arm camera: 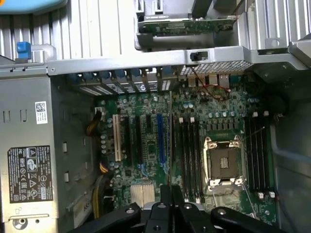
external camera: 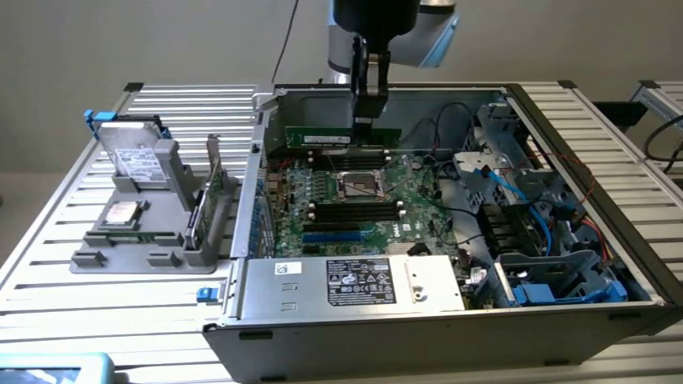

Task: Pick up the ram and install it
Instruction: 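Pick up the ram and move it above insertion slot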

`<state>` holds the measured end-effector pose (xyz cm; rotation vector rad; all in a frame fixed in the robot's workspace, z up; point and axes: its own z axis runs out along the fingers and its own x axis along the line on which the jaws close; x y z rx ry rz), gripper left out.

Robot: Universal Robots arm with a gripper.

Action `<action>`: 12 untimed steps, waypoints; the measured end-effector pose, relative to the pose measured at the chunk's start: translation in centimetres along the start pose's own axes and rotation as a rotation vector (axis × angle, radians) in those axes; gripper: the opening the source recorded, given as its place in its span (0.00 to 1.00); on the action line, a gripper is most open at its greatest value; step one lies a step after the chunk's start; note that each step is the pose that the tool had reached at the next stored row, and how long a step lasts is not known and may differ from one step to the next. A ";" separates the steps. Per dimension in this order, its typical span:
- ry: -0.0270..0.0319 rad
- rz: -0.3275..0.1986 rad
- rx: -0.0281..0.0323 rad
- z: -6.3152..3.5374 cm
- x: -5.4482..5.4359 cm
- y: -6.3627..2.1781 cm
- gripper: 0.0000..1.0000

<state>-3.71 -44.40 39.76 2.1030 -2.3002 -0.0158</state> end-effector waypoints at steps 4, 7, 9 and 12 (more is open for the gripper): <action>-0.0001 0.000 0.0012 0.41 -1.5 -0.37 0.12; -0.0001 0.000 0.0019 0.75 -2.6 -0.58 0.12; 0.0000 -0.001 0.0021 0.93 -3.0 -0.69 0.12; 0.0001 -0.006 0.0021 1.10 -3.6 -0.66 0.12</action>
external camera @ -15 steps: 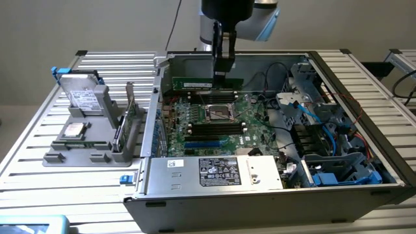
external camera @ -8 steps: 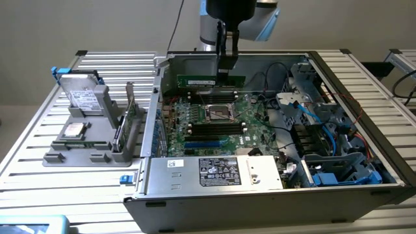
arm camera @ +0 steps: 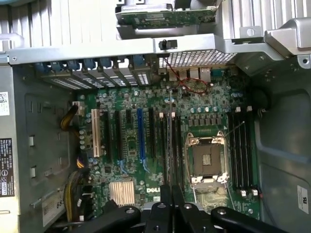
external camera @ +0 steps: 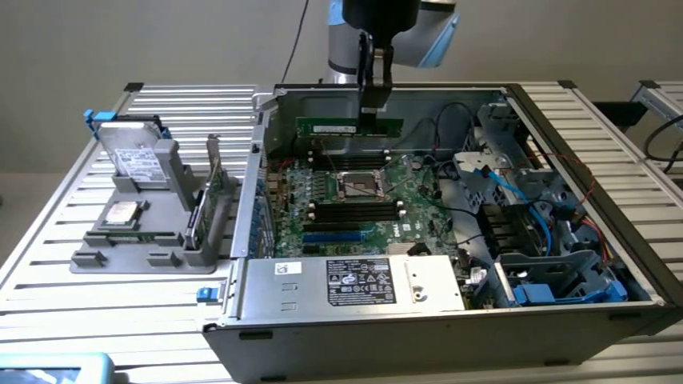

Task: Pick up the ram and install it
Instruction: 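Pick up the ram and move it above insertion slot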

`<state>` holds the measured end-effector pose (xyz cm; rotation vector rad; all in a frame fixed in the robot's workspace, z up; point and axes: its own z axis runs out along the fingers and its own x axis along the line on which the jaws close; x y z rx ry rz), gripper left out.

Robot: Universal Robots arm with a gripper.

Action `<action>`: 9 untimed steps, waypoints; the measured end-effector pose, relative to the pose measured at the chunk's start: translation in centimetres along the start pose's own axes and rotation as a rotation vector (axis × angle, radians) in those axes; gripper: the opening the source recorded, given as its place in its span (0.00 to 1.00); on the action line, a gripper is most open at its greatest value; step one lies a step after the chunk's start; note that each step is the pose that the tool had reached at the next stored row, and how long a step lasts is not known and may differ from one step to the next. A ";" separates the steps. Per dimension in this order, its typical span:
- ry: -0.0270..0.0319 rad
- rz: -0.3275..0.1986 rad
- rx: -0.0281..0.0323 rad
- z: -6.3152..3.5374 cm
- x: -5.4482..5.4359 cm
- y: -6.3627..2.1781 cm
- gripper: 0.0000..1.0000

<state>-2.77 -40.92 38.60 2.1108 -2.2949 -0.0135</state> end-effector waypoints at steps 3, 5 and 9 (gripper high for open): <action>0.0003 -0.007 0.0000 0.08 -0.5 0.04 0.12; 0.0003 -0.012 0.0001 0.12 -0.8 0.06 0.12; 0.0005 -0.023 0.0003 0.24 -1.3 0.06 0.12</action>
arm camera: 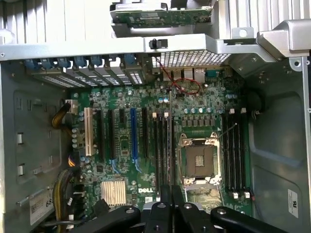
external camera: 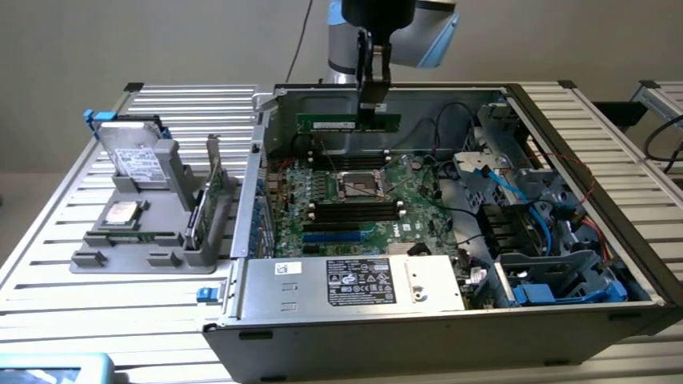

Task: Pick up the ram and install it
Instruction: 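Pick up the ram and move it above insertion slot, then insert the ram into the slot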

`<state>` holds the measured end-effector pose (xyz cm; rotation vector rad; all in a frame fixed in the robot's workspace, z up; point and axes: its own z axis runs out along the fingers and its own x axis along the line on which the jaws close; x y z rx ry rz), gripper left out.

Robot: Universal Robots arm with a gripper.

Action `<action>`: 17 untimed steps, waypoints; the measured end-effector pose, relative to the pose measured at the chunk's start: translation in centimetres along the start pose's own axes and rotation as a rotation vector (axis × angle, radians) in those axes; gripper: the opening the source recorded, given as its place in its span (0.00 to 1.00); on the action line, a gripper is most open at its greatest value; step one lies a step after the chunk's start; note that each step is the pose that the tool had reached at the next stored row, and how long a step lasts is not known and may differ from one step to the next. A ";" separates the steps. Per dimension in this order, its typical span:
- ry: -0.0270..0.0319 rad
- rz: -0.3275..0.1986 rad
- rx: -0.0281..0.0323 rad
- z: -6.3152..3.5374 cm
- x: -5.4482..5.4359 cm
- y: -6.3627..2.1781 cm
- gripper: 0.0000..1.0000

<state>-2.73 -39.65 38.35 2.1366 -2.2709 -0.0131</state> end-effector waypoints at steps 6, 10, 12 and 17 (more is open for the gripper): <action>0.0005 -0.020 0.0002 0.39 -0.7 -0.07 0.12; 0.0006 -0.031 0.0004 0.89 -0.9 -0.20 0.12; 0.0009 -0.034 0.0004 1.24 -1.0 -0.40 0.12; 0.0012 -0.038 0.0004 2.14 -1.3 -0.96 0.12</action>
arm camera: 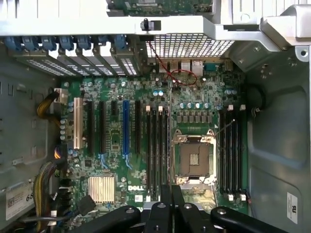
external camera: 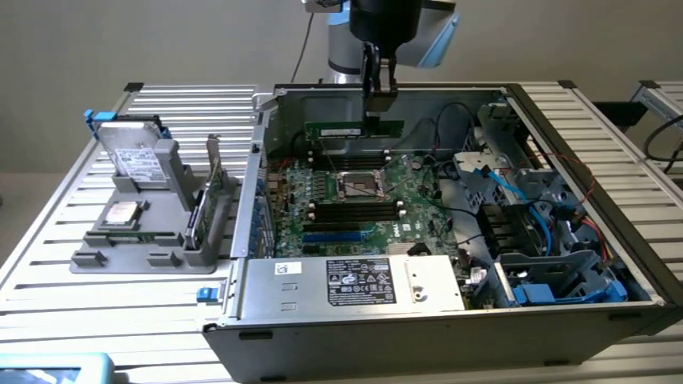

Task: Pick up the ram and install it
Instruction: 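Insert the ram into the slot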

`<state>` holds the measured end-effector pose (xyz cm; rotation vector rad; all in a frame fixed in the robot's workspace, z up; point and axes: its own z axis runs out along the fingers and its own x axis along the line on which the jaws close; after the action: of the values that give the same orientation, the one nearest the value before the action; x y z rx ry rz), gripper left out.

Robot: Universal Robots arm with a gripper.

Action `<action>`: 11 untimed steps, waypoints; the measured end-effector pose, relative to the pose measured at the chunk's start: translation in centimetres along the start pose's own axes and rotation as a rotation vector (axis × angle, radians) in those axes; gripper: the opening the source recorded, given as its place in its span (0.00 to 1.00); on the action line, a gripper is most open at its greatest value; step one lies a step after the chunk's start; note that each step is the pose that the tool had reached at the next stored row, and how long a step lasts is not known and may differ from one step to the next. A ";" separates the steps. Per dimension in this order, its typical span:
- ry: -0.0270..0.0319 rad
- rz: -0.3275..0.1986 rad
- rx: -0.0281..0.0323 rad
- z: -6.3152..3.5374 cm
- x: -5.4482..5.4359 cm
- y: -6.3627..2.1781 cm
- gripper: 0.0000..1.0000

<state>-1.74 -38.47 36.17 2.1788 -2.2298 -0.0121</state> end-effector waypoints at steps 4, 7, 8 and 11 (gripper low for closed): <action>0.0041 0.000 0.0001 0.54 0.0 -0.03 0.12; 0.0126 0.001 0.0003 0.84 0.0 -0.09 0.12; 0.0158 0.001 0.0004 0.94 0.0 -0.12 0.12; 0.0170 0.000 0.0005 0.96 -0.1 -0.12 0.12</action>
<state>-1.64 -38.42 35.21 2.1703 -2.2218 0.0070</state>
